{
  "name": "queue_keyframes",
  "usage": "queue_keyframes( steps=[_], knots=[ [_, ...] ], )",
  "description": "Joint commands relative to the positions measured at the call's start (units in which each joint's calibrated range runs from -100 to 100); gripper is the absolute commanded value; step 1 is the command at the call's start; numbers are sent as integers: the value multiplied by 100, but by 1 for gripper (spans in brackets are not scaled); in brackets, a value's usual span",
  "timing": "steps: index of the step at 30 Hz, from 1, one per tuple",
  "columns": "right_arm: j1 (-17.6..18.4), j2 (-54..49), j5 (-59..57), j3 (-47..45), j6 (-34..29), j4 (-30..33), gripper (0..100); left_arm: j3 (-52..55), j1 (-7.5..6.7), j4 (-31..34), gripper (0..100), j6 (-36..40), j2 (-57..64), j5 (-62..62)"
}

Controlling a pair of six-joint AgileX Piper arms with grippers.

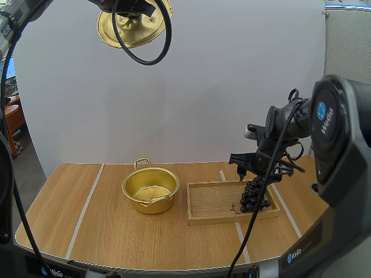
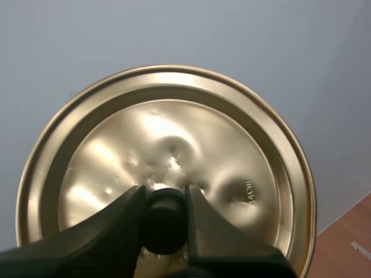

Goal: Open the pot, put the grape inside, and close it

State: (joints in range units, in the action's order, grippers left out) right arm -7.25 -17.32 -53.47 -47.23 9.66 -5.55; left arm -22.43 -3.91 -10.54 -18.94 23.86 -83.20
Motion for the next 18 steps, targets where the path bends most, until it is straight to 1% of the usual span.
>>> queue_keyframes(
  steps=[1, 4, 11, 18],
  knots=[
    [-24, 177, 263, 58, -37, -7, 100, -52, -15, -8, 0, 56, 44, 124],
    [-37, 385, 374, 90, -37, 30, 100, -52, -15, -8, 0, 56, 44, 124],
    [-283, 655, 614, 90, -73, -18, 100, -52, -15, -8, 0, 56, 44, 124],
    [-283, 932, 937, 90, -52, -19, 100, -52, -15, -8, 0, 56, 44, 124]
  ],
)
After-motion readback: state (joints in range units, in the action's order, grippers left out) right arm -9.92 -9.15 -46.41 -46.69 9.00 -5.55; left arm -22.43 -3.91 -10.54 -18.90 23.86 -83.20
